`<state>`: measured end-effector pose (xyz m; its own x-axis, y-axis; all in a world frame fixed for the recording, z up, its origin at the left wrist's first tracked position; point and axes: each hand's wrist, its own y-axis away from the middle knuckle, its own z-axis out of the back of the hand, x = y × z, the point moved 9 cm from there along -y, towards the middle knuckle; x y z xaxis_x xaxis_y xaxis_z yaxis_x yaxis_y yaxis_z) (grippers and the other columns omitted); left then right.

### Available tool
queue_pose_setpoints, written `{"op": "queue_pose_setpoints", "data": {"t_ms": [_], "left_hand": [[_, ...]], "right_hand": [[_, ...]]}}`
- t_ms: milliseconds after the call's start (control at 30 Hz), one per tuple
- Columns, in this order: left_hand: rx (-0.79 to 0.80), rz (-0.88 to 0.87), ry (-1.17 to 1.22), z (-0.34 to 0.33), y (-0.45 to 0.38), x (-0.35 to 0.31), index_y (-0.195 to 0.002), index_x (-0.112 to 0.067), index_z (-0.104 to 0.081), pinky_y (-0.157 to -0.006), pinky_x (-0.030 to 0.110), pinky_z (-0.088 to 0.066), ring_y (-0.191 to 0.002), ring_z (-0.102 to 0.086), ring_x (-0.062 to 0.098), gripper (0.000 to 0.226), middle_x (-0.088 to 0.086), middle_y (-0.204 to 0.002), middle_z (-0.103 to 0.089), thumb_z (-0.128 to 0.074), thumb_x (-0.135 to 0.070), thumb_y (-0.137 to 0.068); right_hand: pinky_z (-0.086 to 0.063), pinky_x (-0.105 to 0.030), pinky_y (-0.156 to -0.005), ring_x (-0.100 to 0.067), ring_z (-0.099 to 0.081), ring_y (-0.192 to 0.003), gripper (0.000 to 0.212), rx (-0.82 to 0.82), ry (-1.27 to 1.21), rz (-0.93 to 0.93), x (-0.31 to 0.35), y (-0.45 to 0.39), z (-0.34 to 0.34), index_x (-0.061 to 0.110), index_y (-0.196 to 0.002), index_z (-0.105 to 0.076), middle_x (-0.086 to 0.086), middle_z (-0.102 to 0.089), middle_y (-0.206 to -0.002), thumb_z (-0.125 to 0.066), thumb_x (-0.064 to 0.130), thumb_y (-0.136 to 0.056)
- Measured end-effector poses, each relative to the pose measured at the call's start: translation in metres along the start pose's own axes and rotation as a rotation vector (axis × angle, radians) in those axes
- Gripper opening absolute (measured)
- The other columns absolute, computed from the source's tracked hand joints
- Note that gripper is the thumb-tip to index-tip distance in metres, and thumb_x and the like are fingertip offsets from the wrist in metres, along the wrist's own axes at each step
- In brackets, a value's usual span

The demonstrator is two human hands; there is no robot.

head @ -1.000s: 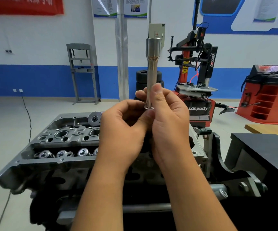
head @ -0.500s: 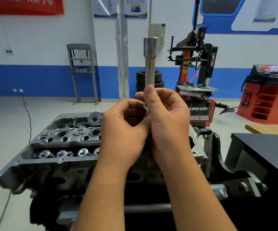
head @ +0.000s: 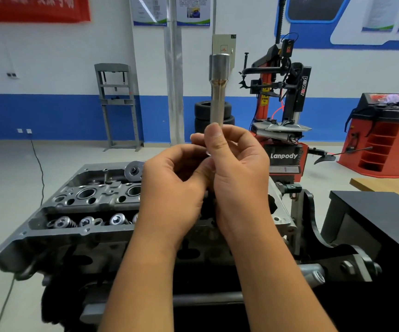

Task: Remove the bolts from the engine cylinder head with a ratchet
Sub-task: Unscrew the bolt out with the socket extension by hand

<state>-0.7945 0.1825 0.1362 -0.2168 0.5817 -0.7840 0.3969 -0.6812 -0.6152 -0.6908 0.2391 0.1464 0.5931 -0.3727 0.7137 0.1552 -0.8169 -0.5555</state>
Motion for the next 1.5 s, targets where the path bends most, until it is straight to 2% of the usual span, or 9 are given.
{"op": "queue_pose_setpoints", "data": {"t_ms": [167,267,467,600,667,900,1133,1333,1500], "left_hand": [[0.151,0.034,0.025,-0.011,0.001,0.001,-0.123,-0.022,-0.075,-0.094,0.031,-0.06,-0.112,-0.073,0.013,0.025,-0.006,-0.113,-0.079,-0.063,-0.016,-0.102],[0.145,0.028,0.016,-0.011,0.001,-0.001,-0.12,-0.023,-0.075,-0.094,0.032,-0.06,-0.11,-0.074,0.012,0.026,-0.008,-0.111,-0.079,-0.063,-0.01,-0.102],[-0.001,-0.033,-0.087,0.0,0.001,-0.002,-0.103,-0.023,-0.077,-0.083,0.03,-0.064,-0.093,-0.077,0.009,0.019,-0.008,-0.096,-0.081,-0.077,-0.008,-0.091],[0.173,0.028,-0.003,-0.012,0.002,0.0,-0.123,-0.021,-0.075,-0.092,0.03,-0.061,-0.11,-0.074,0.014,0.024,-0.006,-0.113,-0.079,-0.061,-0.016,-0.104],[0.171,0.044,0.0,-0.012,0.001,0.001,-0.123,-0.021,-0.074,-0.094,0.034,-0.061,-0.111,-0.074,0.014,0.025,-0.005,-0.113,-0.079,-0.059,-0.014,-0.105],[0.05,0.013,-0.034,-0.002,0.001,0.0,-0.104,-0.023,-0.075,-0.08,0.028,-0.064,-0.094,-0.077,0.012,0.017,-0.005,-0.095,-0.08,-0.078,-0.013,-0.09],[0.214,0.094,0.084,-0.015,0.004,0.001,-0.12,-0.025,-0.076,-0.099,0.046,-0.058,-0.113,-0.074,0.019,0.026,-0.001,-0.114,-0.079,-0.056,-0.016,-0.105],[0.02,0.02,-0.054,-0.002,0.002,-0.002,-0.103,-0.024,-0.077,-0.082,0.033,-0.065,-0.092,-0.078,0.01,0.022,-0.007,-0.095,-0.081,-0.08,-0.009,-0.088],[0.207,0.053,0.021,-0.016,0.006,-0.003,-0.121,-0.026,-0.075,-0.094,0.031,-0.061,-0.11,-0.074,0.012,0.024,-0.007,-0.112,-0.079,-0.061,-0.017,-0.103]], "right_hand": [[-0.061,-0.047,-0.092,-0.021,-0.076,-0.096,0.029,-0.027,0.055,0.036,0.003,0.0,0.004,0.017,-0.089,-0.073,-0.005,-0.079,-0.096,-0.07,0.046,-0.086],[-0.063,-0.039,-0.085,-0.018,-0.074,-0.09,0.038,-0.029,0.074,0.015,0.001,-0.002,0.003,0.015,-0.089,-0.079,-0.004,-0.078,-0.092,-0.064,0.05,-0.093],[-0.061,-0.057,-0.09,-0.034,-0.076,-0.096,0.017,-0.018,0.021,0.004,-0.002,-0.002,0.002,0.021,-0.089,-0.07,-0.015,-0.078,-0.098,-0.08,0.034,-0.082],[-0.06,-0.032,-0.081,-0.018,-0.075,-0.091,0.014,0.008,0.047,0.043,0.0,-0.002,0.001,0.021,-0.087,-0.075,-0.007,-0.079,-0.096,-0.07,0.034,-0.093],[-0.059,-0.029,-0.081,-0.016,-0.074,-0.092,0.02,0.016,0.041,0.036,-0.001,-0.002,0.001,0.021,-0.088,-0.077,-0.005,-0.078,-0.096,-0.064,0.032,-0.099],[-0.061,-0.059,-0.087,-0.025,-0.075,-0.085,0.027,0.014,-0.045,-0.017,-0.001,0.001,-0.001,0.015,-0.093,-0.067,-0.01,-0.079,-0.093,-0.074,0.04,-0.087],[-0.059,-0.029,-0.078,-0.017,-0.073,-0.086,0.037,0.007,0.065,0.017,0.0,-0.002,-0.001,0.017,-0.087,-0.074,-0.006,-0.078,-0.092,-0.06,0.051,-0.094],[-0.062,-0.056,-0.087,-0.025,-0.076,-0.085,0.025,0.013,-0.022,-0.02,-0.001,0.0,-0.002,0.017,-0.093,-0.067,-0.009,-0.078,-0.09,-0.073,0.04,-0.086],[-0.058,-0.026,-0.078,-0.014,-0.074,-0.088,0.028,-0.008,0.03,0.048,0.006,0.0,0.001,0.019,-0.088,-0.07,-0.005,-0.078,-0.094,-0.071,0.047,-0.087]]}}
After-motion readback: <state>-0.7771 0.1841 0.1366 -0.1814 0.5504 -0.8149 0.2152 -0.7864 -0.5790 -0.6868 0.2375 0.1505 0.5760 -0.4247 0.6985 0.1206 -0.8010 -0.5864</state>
